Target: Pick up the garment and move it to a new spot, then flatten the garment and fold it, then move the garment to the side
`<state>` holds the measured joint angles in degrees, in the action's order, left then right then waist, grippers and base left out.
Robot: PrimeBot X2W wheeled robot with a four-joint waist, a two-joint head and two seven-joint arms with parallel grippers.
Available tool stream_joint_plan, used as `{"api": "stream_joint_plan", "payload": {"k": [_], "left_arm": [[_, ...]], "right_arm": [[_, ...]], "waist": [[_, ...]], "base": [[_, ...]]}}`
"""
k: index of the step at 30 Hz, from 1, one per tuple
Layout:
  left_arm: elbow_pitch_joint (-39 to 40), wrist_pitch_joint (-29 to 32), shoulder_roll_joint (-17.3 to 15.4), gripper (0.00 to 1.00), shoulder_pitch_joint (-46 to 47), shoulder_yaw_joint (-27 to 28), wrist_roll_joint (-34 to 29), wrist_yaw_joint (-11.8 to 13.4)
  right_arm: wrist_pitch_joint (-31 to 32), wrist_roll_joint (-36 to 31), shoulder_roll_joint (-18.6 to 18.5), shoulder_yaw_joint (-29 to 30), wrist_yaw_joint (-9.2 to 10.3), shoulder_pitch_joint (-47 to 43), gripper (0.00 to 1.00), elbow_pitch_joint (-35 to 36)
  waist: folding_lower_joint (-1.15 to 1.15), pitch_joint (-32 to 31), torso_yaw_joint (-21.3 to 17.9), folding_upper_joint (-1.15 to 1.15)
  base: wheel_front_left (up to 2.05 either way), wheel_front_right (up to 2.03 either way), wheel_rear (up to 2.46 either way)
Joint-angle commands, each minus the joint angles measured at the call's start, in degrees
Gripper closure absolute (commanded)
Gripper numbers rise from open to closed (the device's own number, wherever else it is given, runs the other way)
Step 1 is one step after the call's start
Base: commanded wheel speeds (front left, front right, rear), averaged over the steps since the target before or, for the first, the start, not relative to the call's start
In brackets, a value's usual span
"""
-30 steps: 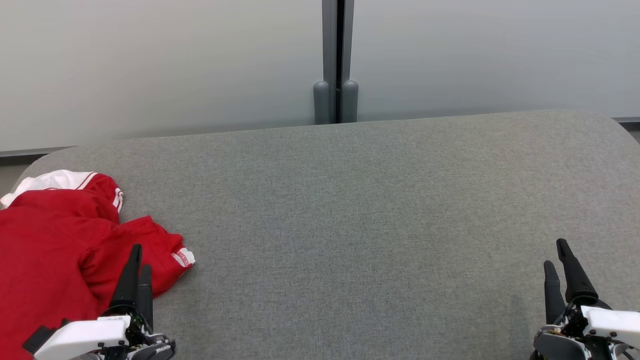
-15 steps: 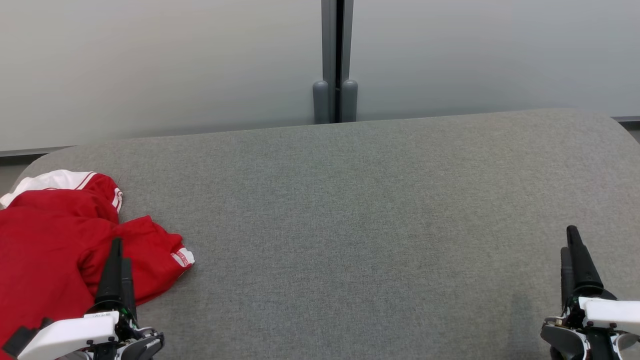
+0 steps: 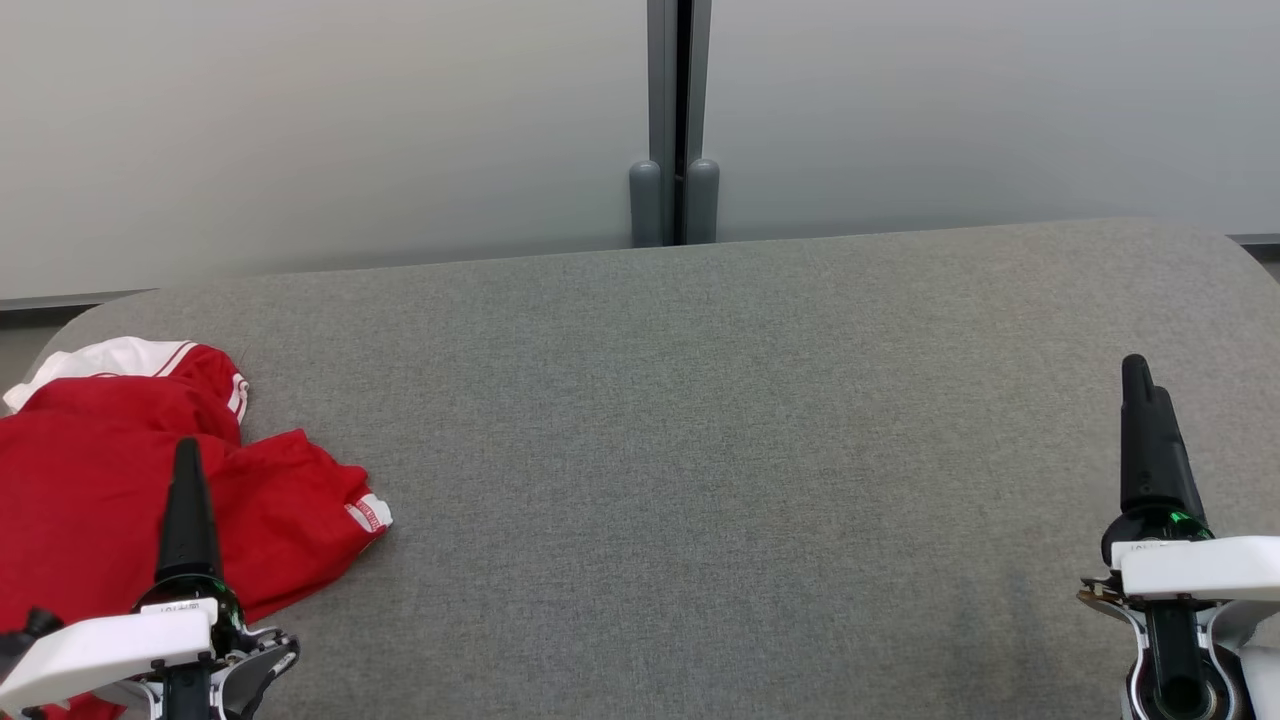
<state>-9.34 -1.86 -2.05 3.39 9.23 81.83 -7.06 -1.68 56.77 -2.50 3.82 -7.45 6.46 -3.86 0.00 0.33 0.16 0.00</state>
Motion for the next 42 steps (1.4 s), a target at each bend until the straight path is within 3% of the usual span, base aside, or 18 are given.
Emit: {"api": "stream_joint_plan", "payload": {"k": [1, 10, 22, 32, 42], "left_arm": [[2.19, -0.65, -0.53, 0.00, 1.71, 0.38, -2.65, -0.28], [4.79, -2.24, -0.57, 0.00, 1.53, 0.16, -10.06, -0.32], [9.62, -4.41, -0.65, 0.00, 0.49, -2.86, -27.41, -0.39], [9.23, -6.05, -0.72, 0.00, -0.50, -7.95, -40.62, -0.10], [5.49, -7.58, -0.77, 0.00, -1.32, -13.35, -53.85, 2.85]], "right_arm": [[-0.85, -3.82, -0.87, -0.79, -0.03, 1.65, 0.00, 2.07], [-2.48, -14.31, -2.33, -3.11, -0.04, 1.92, 0.00, 3.64], [-4.66, -27.61, -2.64, -5.31, -0.04, 1.46, 0.00, 3.10], [-6.32, -37.20, -2.44, -6.18, -0.04, 1.15, 0.00, 2.42], [-7.82, -44.31, -1.32, -6.22, -0.04, 0.09, 0.00, 0.54]], "waist": [[0.00, 0.02, 0.06, 0.00], [0.00, 0.11, 0.27, 0.00], [0.00, 0.45, 0.13, 0.00], [0.00, 0.67, 0.03, 0.00], [0.00, 0.83, 0.14, 0.00]], "base": [[0.00, 0.00, 0.00], [0.00, 0.00, 0.00], [0.00, 0.00, 0.00], [0.00, 0.00, 0.00], [0.00, 0.00, 0.00]]}}
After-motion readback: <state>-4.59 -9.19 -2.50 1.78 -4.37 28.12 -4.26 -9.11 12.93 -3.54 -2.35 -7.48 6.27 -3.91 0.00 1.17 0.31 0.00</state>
